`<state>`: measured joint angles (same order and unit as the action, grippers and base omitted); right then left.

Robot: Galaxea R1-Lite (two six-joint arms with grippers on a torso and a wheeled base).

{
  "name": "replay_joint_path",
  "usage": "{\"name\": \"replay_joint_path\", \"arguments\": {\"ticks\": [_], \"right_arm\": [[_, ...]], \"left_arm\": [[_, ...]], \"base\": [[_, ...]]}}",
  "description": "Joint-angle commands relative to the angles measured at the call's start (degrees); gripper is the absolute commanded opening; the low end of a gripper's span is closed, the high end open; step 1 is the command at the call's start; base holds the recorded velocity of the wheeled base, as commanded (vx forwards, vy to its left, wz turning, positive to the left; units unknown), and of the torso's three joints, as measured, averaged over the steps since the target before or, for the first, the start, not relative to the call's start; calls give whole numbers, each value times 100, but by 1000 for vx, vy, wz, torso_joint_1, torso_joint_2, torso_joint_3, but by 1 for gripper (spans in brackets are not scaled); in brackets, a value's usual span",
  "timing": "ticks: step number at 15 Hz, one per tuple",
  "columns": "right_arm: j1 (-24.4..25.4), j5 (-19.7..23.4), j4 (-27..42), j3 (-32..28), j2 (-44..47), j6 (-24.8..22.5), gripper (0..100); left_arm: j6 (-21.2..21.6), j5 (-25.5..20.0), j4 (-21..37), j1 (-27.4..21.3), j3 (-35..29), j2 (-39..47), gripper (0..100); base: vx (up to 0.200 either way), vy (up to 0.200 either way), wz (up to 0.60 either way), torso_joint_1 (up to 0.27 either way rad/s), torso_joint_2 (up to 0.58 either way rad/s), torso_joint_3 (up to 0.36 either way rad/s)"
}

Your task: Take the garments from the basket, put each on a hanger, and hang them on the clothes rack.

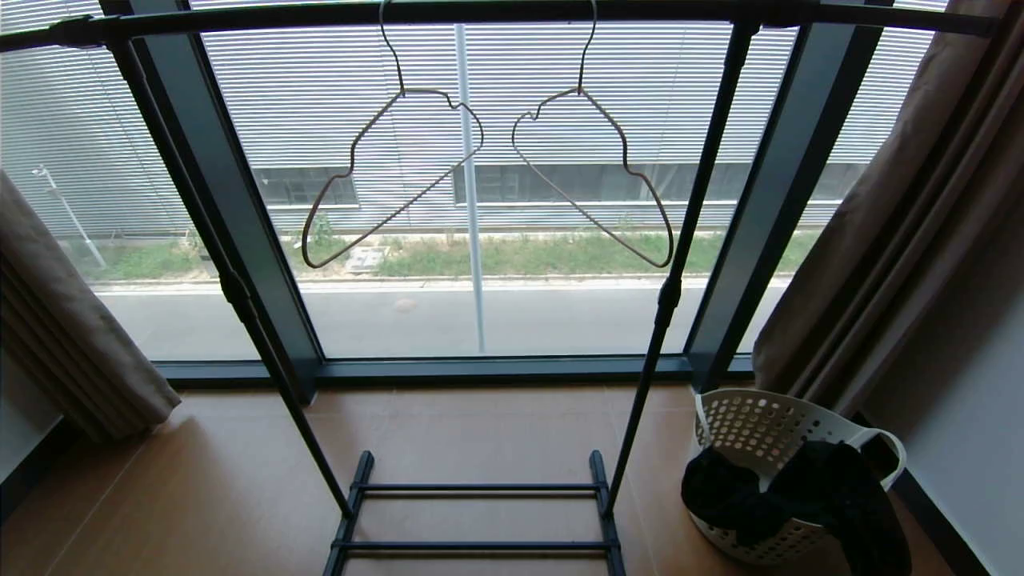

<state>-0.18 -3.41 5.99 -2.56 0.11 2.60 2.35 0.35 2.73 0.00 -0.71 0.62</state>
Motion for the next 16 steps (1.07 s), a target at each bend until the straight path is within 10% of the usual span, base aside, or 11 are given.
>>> {"name": "replay_joint_path", "arguments": {"ticks": [1, 16], "right_arm": [[1, -1, -10, 1, 7, 48, 100], [1, -1, -1, 1, 7, 30, 100]], "left_arm": [[11, 9, -1, 0, 0, 8, 100], [20, -123, 17, 0, -8, 8, 100]], "base": [[0, 0, 0, 0, 0, 0], [0, 0, 0, -36, 159, 118]]}}
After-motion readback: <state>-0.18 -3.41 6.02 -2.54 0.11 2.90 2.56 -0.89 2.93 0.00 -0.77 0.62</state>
